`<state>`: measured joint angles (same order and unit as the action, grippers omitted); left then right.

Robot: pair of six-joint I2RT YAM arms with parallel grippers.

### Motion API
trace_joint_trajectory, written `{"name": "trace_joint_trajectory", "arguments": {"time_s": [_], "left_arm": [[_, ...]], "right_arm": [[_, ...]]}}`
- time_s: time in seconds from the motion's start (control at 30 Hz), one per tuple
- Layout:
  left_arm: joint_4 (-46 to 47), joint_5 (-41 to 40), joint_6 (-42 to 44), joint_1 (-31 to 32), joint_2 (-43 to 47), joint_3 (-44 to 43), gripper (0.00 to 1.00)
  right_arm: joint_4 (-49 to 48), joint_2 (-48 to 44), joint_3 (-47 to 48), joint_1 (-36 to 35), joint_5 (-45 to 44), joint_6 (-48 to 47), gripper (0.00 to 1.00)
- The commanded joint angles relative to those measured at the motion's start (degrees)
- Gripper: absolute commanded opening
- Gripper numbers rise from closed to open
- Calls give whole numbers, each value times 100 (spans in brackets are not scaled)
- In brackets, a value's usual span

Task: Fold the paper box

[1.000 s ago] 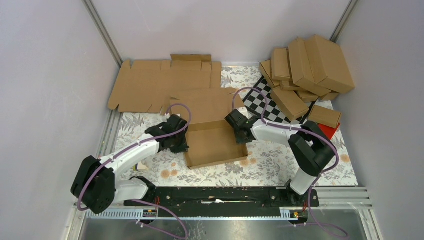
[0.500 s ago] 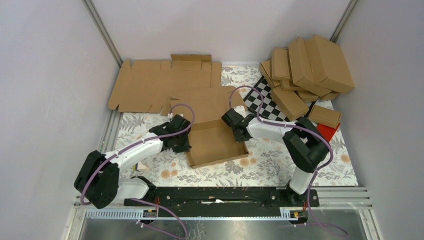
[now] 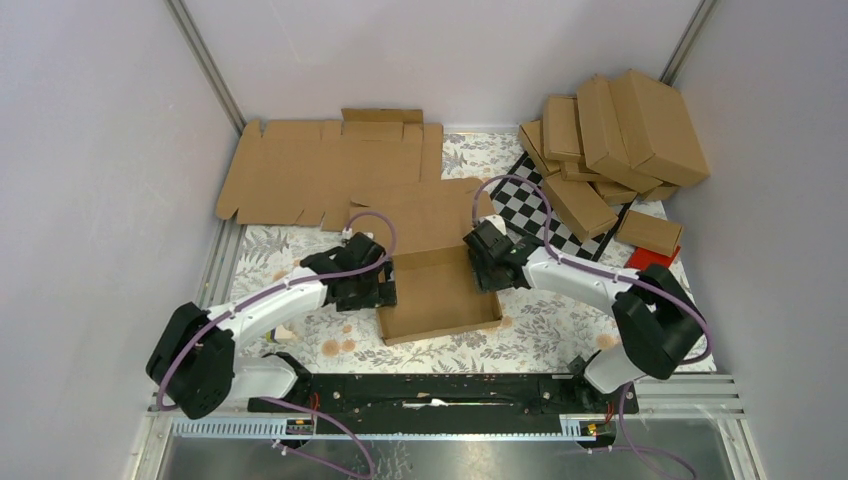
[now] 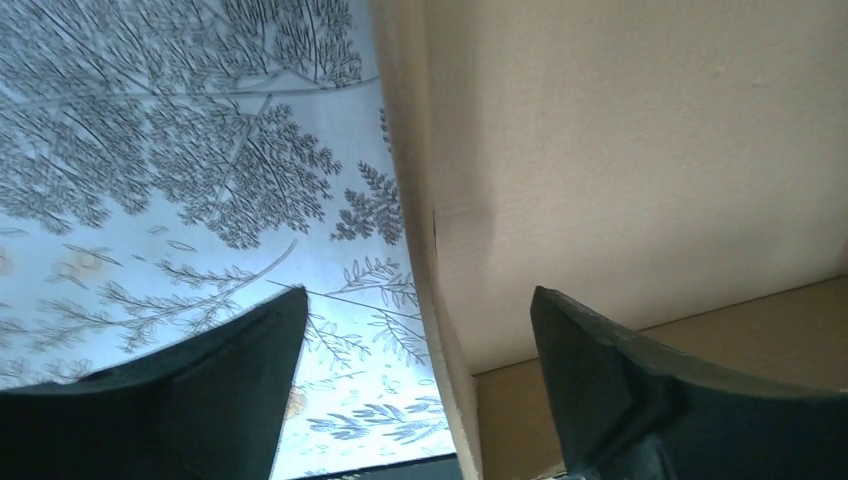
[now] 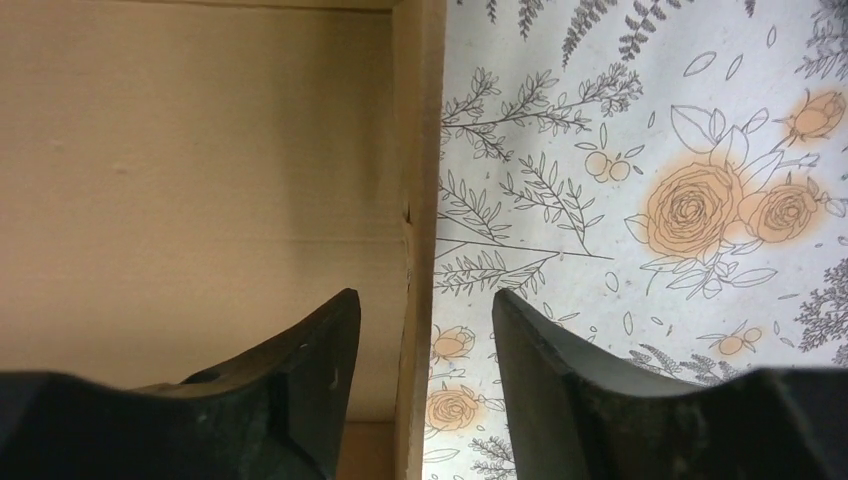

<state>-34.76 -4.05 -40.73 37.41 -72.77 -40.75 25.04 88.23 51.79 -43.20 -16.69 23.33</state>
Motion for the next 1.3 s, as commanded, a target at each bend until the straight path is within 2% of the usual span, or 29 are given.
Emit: {"name": "trace_joint_trajectory", "arguments": {"time_s": [0.0, 0.1, 0.2, 0.3, 0.4, 0.47, 0.67, 0.8, 1.07, 1.17, 1.23, 1.27], "left_arm": [[-39, -233, 88, -21, 489, -500, 97], [-172, -230, 219, -229, 725, -790, 99], [-102, 181, 394, -806, 914, -1031, 99], [200, 625, 360, -1493, 796, -1263, 99], [555, 884, 183, -2022, 429, -1446, 99], [593, 828, 151, -2261, 89, -1664, 99], [611, 552, 337, -2643, -771, -2102, 99], [858, 1011, 391, -2910, -1372, -2217, 94], [1227, 1690, 481, -2967, -2045, -2378, 72], [1283, 1765, 509, -2967, -2241, -2386, 63], [1335, 1862, 525, -2967, -2296, -2422, 45], [1343, 1859, 560, -2961, -2302, -2458, 28]], "right_arm": [[38, -543, 51, 232, 401, -174, 65], [25, -948, 197, 524, 782, -245, 80], [-21, -1210, 470, 888, 1058, -312, 98], [-196, -1130, 772, 1327, 1293, -263, 100], [-293, -554, 1345, 1817, 1968, -136, 100], [-251, -88, 1752, 2089, 2112, -45, 100], [-232, 990, 2578, 2476, 2137, -57, 100], [-222, 1641, 3087, 2620, 2423, -91, 97], [-244, 2448, 3478, 2624, 2561, -172, 90], [-342, 2621, 3465, 2623, 2720, -187, 84], [-400, 2699, 3482, 2619, 3121, -238, 67], [-408, 2706, 3503, 2619, 3291, -255, 57]]}}
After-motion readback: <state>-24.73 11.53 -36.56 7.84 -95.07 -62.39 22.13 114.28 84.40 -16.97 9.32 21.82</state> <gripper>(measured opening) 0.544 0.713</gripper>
